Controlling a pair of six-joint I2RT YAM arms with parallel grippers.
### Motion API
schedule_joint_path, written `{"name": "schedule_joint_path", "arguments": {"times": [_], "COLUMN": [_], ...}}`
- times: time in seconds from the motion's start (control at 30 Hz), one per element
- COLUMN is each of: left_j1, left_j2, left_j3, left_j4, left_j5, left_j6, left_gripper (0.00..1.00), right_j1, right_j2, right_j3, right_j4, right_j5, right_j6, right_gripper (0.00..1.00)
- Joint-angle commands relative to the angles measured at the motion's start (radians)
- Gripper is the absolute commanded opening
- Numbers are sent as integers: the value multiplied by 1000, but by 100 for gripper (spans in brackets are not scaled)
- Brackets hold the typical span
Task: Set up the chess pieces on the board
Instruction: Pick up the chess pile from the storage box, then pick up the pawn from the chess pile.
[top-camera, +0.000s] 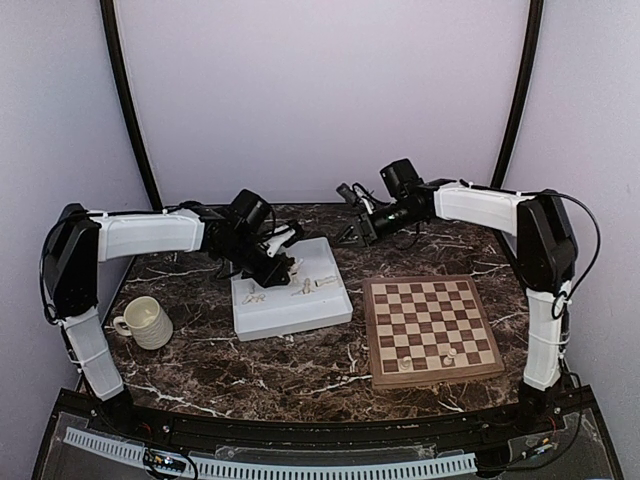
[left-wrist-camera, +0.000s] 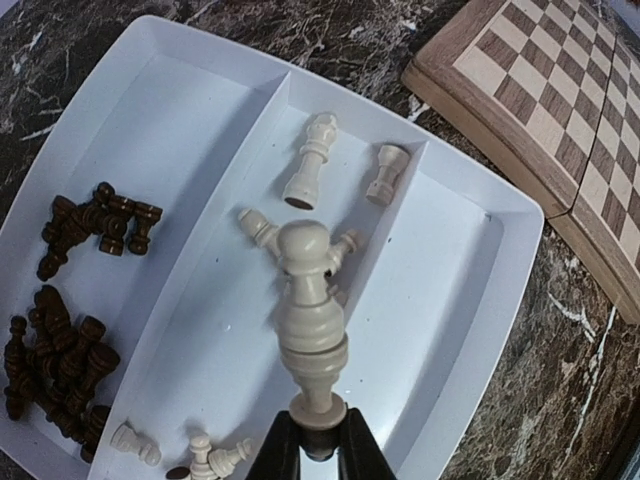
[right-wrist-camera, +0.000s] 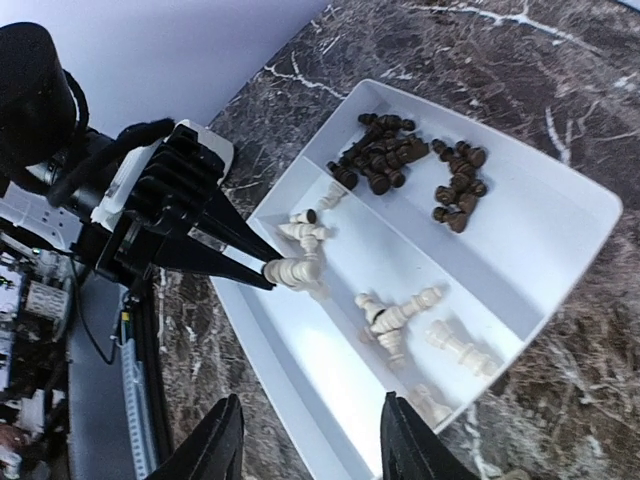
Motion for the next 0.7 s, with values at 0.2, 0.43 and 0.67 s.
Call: {"name": "schedule_joint_path", "arguments": {"times": [0.2,0.43,0.67], "left_j1": [4,4,4], "left_j2": [-56,-72,-69], "left_j3": [-38,-59,-65], "left_j4": [160,190,190], "left_j5": [111,143,163], "left_j6": [34,31,40], "left_gripper": [0,0,0], "right_j1": [75,80,80], "right_j2": [173,209,229], "right_j3": [122,108,114], "right_j4": [106,223,276], "right_j5": [-205,-271,-265], "right_j6": [237,351,398], "right_gripper": [50,44,41]}}
